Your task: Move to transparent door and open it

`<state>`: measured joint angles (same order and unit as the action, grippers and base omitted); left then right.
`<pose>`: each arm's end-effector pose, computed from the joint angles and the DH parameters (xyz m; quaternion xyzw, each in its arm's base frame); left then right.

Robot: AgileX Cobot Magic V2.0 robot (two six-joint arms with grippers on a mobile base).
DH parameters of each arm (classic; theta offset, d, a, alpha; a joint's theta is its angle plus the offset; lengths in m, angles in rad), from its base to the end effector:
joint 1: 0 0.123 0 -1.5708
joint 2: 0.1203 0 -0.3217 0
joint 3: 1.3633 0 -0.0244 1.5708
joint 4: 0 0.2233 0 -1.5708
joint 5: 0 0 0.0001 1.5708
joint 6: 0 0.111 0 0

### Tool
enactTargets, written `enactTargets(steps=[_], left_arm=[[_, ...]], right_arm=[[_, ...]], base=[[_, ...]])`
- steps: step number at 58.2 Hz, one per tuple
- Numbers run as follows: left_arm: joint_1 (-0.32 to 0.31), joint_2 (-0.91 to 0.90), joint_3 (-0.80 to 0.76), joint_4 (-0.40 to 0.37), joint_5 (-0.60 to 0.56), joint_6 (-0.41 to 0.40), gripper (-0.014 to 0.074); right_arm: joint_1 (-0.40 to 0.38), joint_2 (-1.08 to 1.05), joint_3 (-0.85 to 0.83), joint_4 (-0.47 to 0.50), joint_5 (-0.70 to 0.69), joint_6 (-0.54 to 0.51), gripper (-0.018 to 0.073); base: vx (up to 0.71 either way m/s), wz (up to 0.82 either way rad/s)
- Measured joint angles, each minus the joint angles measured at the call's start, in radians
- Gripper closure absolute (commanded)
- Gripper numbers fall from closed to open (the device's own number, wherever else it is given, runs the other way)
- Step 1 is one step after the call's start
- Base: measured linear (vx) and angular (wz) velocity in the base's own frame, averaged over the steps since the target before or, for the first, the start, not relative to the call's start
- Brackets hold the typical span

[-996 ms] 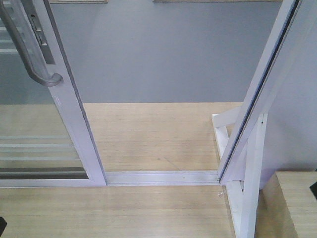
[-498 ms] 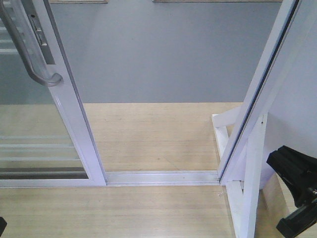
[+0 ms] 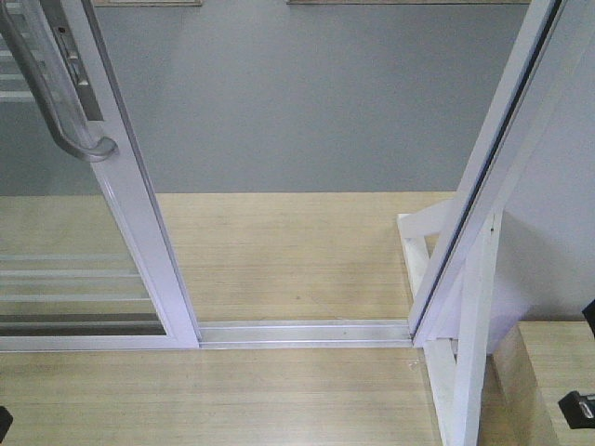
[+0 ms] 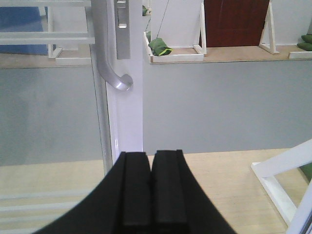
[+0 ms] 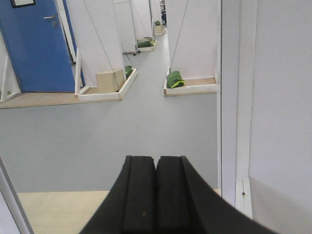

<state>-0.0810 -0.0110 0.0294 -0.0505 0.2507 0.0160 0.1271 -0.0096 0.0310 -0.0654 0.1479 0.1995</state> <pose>0.0103 -0.0022 0.1776 0.0225 0.7680 -0.0412 0.6388 0.0121 0.0005 0.1884 0.0061 0.7354 0.0850 0.6723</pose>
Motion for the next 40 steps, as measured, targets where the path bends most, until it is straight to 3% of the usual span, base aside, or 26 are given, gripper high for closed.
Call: enactTargets(steps=[40], left_arm=[[0.000, 0.000, 0.000, 0.000, 0.000, 0.000, 0.0594]], right_arm=[[-0.006, 0.000, 0.000, 0.000, 0.059, 0.000, 0.0564]], base=[[0.00, 0.00]])
